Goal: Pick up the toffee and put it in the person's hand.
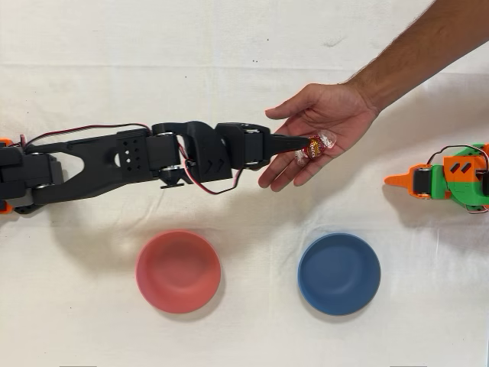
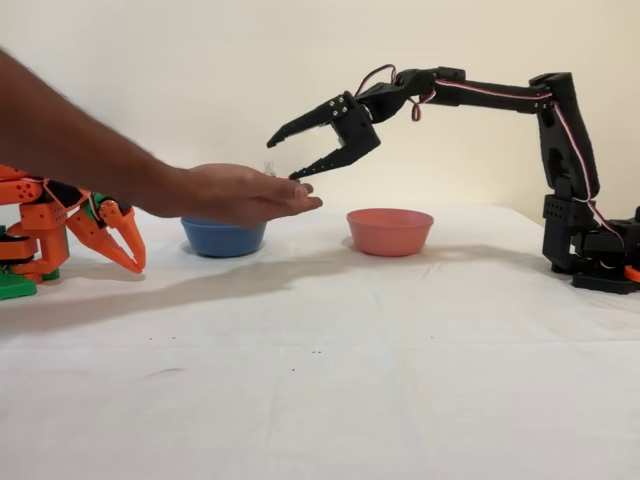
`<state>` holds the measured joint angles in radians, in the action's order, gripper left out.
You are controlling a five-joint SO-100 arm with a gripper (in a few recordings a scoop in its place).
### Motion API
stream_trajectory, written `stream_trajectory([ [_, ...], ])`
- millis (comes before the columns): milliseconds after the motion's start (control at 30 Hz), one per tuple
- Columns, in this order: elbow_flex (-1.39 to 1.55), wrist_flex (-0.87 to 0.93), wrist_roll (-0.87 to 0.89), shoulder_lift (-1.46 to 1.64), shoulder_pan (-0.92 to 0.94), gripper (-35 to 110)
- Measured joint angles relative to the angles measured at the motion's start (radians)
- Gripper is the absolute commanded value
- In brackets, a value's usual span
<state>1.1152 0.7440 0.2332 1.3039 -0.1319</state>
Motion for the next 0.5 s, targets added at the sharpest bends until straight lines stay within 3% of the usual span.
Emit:
stream_trajectory([
  [500,0.515,0.181,-0.147,0.571,0.000,13],
])
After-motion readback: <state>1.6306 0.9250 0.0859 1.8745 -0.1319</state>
